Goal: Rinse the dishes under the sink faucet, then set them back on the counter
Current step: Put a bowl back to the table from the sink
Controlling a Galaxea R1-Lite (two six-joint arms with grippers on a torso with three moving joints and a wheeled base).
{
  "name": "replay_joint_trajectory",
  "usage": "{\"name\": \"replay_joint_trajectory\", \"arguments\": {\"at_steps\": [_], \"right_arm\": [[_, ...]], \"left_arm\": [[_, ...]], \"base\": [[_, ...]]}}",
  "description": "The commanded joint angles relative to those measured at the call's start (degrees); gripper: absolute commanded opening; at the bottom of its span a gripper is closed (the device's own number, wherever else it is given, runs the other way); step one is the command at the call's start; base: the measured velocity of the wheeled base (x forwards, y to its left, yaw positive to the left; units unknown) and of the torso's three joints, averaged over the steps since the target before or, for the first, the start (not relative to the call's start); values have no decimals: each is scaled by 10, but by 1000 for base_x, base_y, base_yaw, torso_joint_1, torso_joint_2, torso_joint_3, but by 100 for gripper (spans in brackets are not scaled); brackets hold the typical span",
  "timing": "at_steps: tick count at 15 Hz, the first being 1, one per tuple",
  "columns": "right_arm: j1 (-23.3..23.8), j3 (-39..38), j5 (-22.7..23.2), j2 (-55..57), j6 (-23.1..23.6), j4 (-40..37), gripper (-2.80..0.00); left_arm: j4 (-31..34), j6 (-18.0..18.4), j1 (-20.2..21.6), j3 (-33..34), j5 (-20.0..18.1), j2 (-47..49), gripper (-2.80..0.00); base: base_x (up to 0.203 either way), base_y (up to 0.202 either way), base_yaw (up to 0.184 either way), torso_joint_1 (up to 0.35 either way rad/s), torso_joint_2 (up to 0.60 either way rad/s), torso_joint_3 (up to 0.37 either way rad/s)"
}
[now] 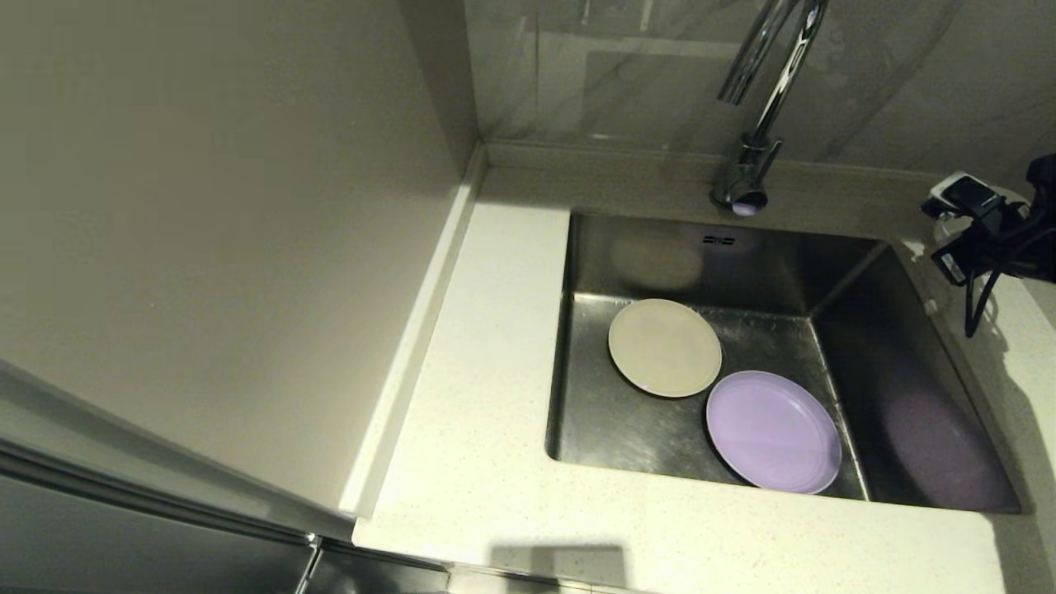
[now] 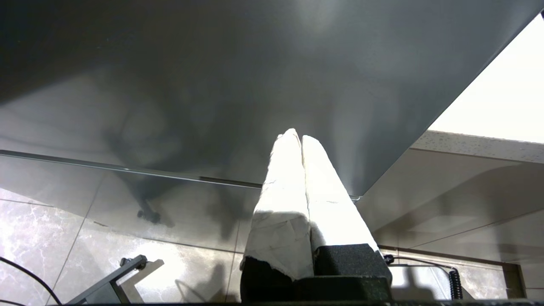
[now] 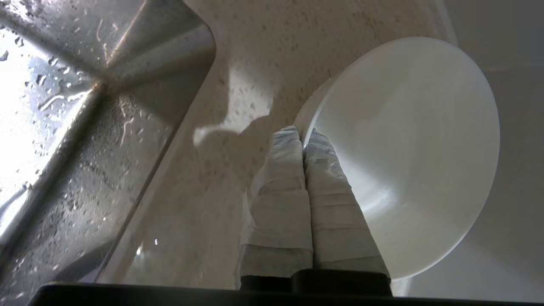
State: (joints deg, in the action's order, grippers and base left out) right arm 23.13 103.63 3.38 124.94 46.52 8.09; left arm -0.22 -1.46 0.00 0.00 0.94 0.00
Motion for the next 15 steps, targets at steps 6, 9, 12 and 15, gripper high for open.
{"name": "replay_joint_trajectory", "arguments": {"at_steps": [6,9,12,15], "right_arm": [[-4,1,1,3,2,0,-280],[-6,0,1,2,2,0,-280],[-7,0,1,2,2,0,-280],[-8,0,1,2,2,0,0]], "left_arm": [[0,0,0,0,0,-2,-280],[0,0,0,0,0,-2,-280],[0,0,0,0,0,-2,-280],[0,1,0,0,0,-2,-280]], "base": [[0,0,0,0,0,0],[0,0,0,0,0,0],[0,0,0,0,0,0],[0,0,0,0,0,0]]}}
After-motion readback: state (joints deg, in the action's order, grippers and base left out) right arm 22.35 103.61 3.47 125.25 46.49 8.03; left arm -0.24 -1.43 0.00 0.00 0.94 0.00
